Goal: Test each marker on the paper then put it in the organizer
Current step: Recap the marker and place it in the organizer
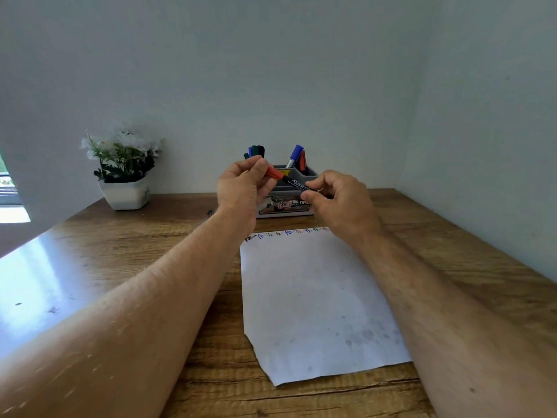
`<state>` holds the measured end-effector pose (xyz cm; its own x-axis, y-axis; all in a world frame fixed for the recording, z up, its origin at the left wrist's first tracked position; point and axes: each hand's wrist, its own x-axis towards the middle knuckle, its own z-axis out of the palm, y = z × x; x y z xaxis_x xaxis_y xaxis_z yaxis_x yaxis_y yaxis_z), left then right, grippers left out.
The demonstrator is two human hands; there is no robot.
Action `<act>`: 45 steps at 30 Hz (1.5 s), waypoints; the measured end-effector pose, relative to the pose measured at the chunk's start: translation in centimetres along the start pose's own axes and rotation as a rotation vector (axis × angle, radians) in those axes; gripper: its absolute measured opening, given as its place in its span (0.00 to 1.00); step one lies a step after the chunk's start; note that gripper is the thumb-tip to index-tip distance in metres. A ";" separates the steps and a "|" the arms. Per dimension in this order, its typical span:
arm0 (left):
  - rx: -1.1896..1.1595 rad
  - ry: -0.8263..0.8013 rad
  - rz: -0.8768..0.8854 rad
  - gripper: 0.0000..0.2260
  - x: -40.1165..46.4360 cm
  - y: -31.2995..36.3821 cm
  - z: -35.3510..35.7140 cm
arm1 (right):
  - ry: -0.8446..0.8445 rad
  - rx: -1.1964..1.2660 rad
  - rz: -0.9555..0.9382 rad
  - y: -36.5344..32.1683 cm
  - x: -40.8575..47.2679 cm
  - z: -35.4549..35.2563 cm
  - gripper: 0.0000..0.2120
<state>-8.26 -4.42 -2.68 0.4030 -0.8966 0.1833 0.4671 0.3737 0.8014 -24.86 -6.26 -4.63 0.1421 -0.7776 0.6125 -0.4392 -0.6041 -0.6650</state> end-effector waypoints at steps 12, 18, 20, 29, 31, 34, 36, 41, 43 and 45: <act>0.116 -0.035 0.052 0.16 0.5 -0.7 0.4 | -0.086 -0.002 0.092 -1.5 -0.1 1.4 0.05; 0.358 -0.123 0.178 0.19 0.6 -0.5 1.6 | -0.154 0.017 0.119 -2.1 -0.2 1.9 0.05; 0.404 -0.129 0.206 0.19 0.9 -0.1 1.4 | -0.204 0.034 0.134 -2.0 -0.2 1.9 0.05; 0.334 0.060 0.492 0.06 3.3 2.8 -0.4 | -0.337 -0.142 0.208 -0.6 -0.1 1.7 0.05; 0.291 0.089 0.541 0.07 3.4 3.2 -0.4 | -0.355 -0.169 0.198 -0.6 -0.2 1.7 0.05; 0.285 0.126 0.591 0.08 3.7 3.7 0.0 | -0.363 -0.196 0.191 -0.7 -0.1 1.8 0.06; 0.353 0.121 0.591 0.09 4.0 3.4 0.1 | -0.365 -0.204 0.190 -0.8 -0.1 1.8 0.06; 0.603 0.116 0.524 0.11 4.9 2.0 0.0 | -0.371 -0.211 0.208 -0.9 -0.1 1.9 0.04; 0.685 0.123 0.495 0.13 5.0 1.6 0.0 | -0.378 -0.204 0.218 -0.8 0.1 1.9 0.04; 0.778 0.144 0.469 0.13 5.0 1.3 0.0 | -0.378 -0.205 0.216 -0.7 0.2 2.0 0.03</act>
<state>-5.68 -8.40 -0.76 0.5362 -0.6360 0.5550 -0.4088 0.3796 0.8299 -22.76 -6.37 -4.89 0.3240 -0.9136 0.2456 -0.6549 -0.4040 -0.6387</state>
